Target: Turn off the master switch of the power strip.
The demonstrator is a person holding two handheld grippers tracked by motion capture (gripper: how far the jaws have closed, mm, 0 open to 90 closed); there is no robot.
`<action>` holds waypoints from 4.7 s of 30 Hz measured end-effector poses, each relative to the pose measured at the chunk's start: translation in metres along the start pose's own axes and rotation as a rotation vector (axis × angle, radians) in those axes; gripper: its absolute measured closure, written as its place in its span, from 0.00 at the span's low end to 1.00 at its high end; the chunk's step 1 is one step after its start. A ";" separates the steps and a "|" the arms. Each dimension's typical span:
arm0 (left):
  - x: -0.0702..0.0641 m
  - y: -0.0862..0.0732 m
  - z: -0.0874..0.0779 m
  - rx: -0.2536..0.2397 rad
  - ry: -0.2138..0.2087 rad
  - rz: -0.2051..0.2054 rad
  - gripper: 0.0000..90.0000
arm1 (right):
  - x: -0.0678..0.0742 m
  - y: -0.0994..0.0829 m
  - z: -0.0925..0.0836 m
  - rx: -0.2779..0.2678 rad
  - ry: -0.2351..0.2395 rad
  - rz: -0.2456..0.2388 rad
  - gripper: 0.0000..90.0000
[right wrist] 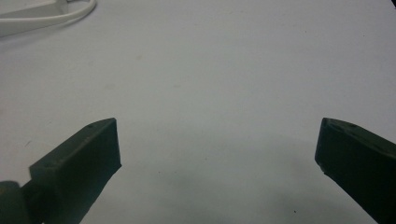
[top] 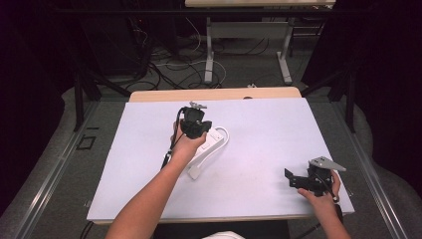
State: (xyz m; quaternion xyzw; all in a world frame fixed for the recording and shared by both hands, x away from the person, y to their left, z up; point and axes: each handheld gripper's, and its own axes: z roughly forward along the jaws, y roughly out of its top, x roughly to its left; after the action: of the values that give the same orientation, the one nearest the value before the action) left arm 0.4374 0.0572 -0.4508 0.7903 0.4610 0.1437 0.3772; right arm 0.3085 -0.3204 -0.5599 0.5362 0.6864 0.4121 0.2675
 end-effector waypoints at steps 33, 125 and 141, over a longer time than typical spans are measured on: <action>0.004 -0.004 0.055 0.098 0.023 -0.078 1.00 | 0.001 0.000 -0.001 0.005 0.002 -0.021 0.00; 0.005 -0.010 0.076 0.107 0.055 -0.072 0.73 | 0.000 -0.001 -0.002 0.007 0.008 -0.013 0.00; 0.004 -0.008 0.067 0.077 0.057 -0.054 0.51 | 0.001 0.000 -0.002 0.000 0.002 -0.024 0.00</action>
State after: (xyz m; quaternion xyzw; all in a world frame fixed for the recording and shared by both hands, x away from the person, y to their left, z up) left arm 0.4733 0.0323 -0.5022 0.7870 0.4979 0.1382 0.3370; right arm 0.3067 -0.3201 -0.5592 0.5276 0.6928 0.4095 0.2719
